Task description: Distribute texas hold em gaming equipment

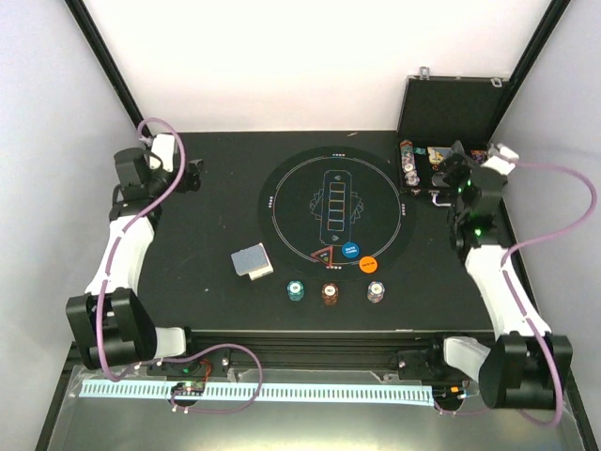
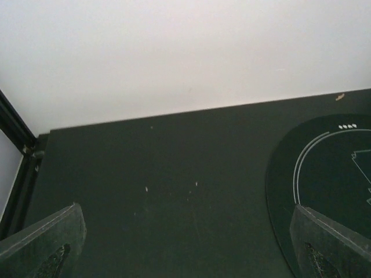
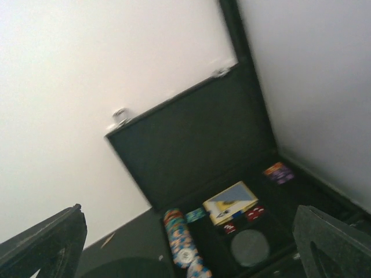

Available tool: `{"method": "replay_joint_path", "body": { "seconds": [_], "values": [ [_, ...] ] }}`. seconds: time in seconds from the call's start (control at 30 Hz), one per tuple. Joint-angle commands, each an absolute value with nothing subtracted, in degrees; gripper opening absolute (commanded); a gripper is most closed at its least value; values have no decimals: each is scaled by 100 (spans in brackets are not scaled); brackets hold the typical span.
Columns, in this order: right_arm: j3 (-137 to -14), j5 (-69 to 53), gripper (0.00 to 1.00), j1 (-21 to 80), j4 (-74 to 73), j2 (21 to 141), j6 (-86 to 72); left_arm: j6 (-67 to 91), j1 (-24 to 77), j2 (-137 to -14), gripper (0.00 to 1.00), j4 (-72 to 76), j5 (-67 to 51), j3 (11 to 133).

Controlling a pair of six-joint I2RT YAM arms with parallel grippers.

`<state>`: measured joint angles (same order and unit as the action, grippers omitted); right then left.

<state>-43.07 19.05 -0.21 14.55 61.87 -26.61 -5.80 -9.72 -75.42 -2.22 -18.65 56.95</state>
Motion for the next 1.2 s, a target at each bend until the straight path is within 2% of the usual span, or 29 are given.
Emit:
{"method": "replay_joint_path", "body": {
  "seconds": [0.0,0.07,0.27,0.4,0.57,0.7,0.93,1.17],
  "values": [
    [-5327,347,100,-8,-382,6864,-2946,-723,-1345,-7467,99,-2052,-2773,6151],
    [-5626,-152,100,282,-568,7140,-2722,-789,-1449,-7394,99,-2220,-2928,6167],
    [-6607,373,99,2139,-1816,7971,-1934,-1123,-1545,-7372,99,-2783,-2948,6214],
    [-6950,624,87,3150,-2463,8631,-1921,-1224,-1564,-7403,99,-3050,-2921,6269],
    [-7056,676,72,3944,-2983,9328,-2153,-1307,-1574,-7394,99,-3267,-2934,6309],
    [-6994,674,71,4286,-3317,9647,-2328,-1374,-1573,-7374,99,-3346,-2965,6334],
    [-6609,253,71,4322,-3354,9920,-2518,-1322,-1573,-7374,99,-3450,-3063,6398],
    [-6592,35,63,4360,-3367,10369,-2579,-1241,-1574,-7387,99,-3507,-3158,6517]
  ]
}}
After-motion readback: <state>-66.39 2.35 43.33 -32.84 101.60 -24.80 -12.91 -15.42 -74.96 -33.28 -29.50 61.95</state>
